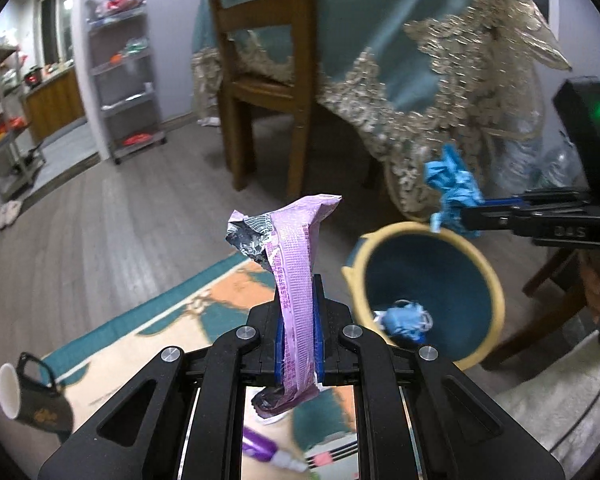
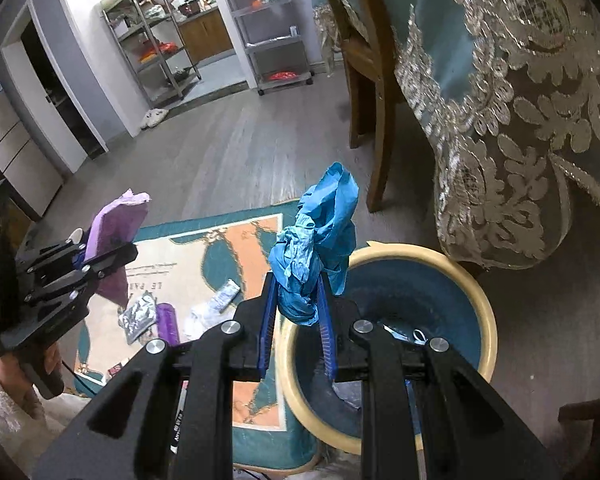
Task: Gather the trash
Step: 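Carry the blue glove and purple wrapper over the bin with both tools, then open both tools to drop the glove and wrapper into the bin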
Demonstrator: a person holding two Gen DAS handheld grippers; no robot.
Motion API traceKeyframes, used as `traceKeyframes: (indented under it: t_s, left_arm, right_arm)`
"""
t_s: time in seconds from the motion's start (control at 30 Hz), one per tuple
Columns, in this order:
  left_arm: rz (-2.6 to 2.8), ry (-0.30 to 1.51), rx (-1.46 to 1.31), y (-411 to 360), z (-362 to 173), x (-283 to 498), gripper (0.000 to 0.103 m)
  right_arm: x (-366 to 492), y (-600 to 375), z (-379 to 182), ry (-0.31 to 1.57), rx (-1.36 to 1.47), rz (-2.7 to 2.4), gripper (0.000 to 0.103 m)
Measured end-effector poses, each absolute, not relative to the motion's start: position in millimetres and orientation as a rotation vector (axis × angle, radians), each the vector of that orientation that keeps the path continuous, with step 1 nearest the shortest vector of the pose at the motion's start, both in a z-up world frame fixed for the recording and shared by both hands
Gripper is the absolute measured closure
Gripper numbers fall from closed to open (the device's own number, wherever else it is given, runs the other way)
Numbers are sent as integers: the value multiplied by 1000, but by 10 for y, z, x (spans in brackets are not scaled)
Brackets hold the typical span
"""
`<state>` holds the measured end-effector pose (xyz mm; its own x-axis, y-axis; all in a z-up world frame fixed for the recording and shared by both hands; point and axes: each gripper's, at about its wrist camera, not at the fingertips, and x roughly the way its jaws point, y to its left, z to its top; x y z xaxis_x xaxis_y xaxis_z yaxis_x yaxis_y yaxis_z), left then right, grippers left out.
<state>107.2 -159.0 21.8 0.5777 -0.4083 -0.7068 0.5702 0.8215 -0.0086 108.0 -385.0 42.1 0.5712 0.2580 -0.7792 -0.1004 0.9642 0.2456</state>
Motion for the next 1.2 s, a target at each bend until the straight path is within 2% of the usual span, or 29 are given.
traceKeyframes:
  t_s: [0.93,1.13,1.2]
  left_arm:
    - [-757,866,397,-2666,-475,903,91]
    - [-782,830,381,-2729,-437,863,77]
    - [-778,810,372,-2718,-418,852,67]
  right_arm:
    - [978,-4531,-210,1163,190,68,84]
    - [985,-4562,-250,1175,161,49,84]
    - [999,-4567,-253,1174,164,45,83]
